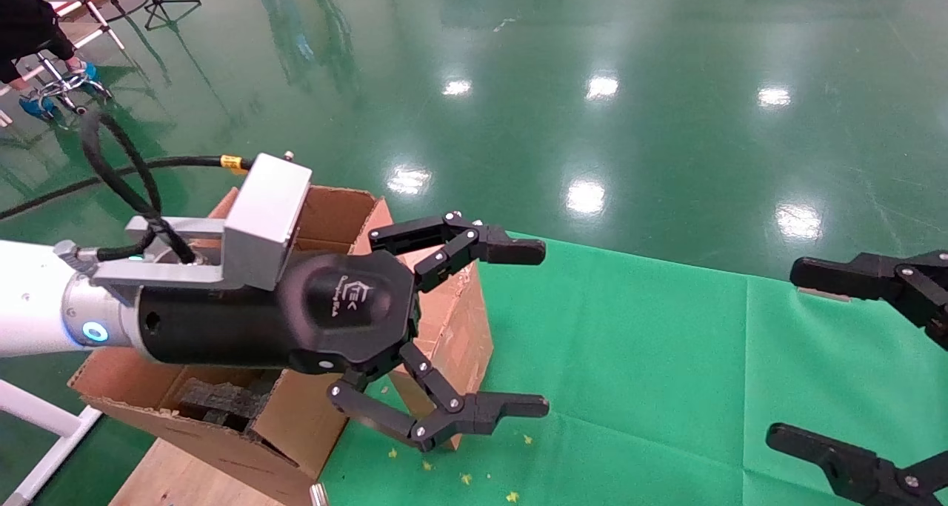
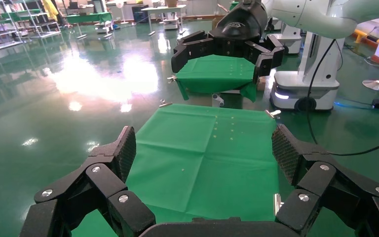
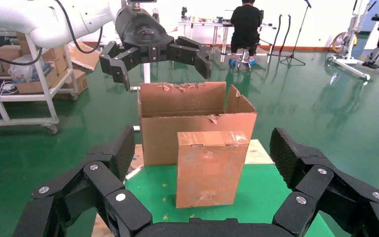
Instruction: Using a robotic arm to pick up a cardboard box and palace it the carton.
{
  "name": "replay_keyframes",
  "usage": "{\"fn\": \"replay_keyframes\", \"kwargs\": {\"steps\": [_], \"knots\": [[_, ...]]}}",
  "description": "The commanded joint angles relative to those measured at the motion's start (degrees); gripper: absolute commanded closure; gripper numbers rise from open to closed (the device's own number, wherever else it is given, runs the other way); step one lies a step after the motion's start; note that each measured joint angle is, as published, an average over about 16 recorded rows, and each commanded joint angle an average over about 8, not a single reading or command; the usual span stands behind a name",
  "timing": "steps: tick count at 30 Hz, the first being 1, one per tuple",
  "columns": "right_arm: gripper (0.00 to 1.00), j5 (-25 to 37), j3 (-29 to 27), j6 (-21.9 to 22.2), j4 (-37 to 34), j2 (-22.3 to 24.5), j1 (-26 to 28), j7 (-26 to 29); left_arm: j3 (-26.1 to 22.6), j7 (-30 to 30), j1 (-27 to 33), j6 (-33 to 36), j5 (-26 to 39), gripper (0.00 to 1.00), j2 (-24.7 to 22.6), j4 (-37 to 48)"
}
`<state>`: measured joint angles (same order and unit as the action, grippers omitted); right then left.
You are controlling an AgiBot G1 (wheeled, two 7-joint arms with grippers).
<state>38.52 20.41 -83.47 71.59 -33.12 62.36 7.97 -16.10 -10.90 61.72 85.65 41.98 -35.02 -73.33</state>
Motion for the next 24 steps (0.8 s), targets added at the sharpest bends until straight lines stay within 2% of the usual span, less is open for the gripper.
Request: {"fn": "replay_keyframes", "kwargs": {"steps": [1, 14, 22, 24], "knots": [[0.0, 0.0, 0.0, 0.0, 0.0, 0.0, 0.0, 0.0, 0.0, 0.0, 0.0, 0.0, 0.0, 0.0, 0.0, 0.0], [0.0, 0.0, 0.0, 0.0, 0.0, 0.0, 0.0, 0.0, 0.0, 0.0, 0.0, 0.0, 0.0, 0.0, 0.0, 0.0], [0.99, 0.0, 0.0, 0.0, 0.0, 0.0, 0.0, 0.0, 0.01, 0.02, -0.02, 0.01, -0.02, 0.0, 0.0, -0.03], [1.0, 0.0, 0.0, 0.0, 0.0, 0.0, 0.0, 0.0, 0.03, 0.02, -0.01, -0.05, 0.01, 0.0, 0.03, 0.01]]}}
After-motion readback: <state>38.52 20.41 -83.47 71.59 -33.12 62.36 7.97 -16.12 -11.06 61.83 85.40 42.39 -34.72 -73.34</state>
